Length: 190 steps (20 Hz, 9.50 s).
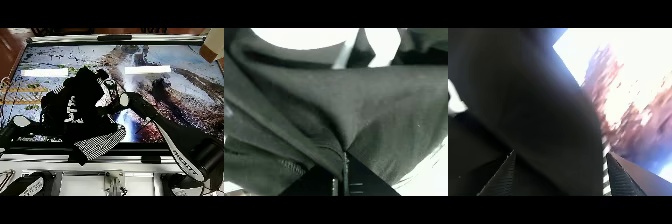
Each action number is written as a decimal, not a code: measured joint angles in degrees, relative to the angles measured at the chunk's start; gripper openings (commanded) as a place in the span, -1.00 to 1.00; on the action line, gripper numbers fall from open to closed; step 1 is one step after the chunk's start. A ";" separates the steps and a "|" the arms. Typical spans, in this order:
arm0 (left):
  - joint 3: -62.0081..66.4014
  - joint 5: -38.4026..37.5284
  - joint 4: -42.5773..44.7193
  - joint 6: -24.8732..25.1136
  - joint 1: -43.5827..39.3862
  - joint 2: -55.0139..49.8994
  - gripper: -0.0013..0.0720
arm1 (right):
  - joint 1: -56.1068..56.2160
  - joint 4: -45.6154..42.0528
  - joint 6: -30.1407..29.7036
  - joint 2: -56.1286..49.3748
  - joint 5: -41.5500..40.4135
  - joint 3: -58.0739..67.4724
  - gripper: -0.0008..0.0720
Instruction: Fold the shirts.
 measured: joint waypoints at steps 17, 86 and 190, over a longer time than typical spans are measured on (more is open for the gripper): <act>3.28 -2.29 -1.38 0.66 -0.02 7.54 -0.83 | -1.62 12.15 -4.74 -2.40 -0.52 0.11 -0.79; 25.20 -6.43 1.25 1.57 15.08 5.68 -0.83 | -4.70 12.68 -5.88 2.32 -10.45 -11.56 -0.79; 39.36 -18.56 3.21 -7.45 -3.41 -30.67 0.74 | -41.05 8.46 4.52 38.12 6.78 -32.30 -0.79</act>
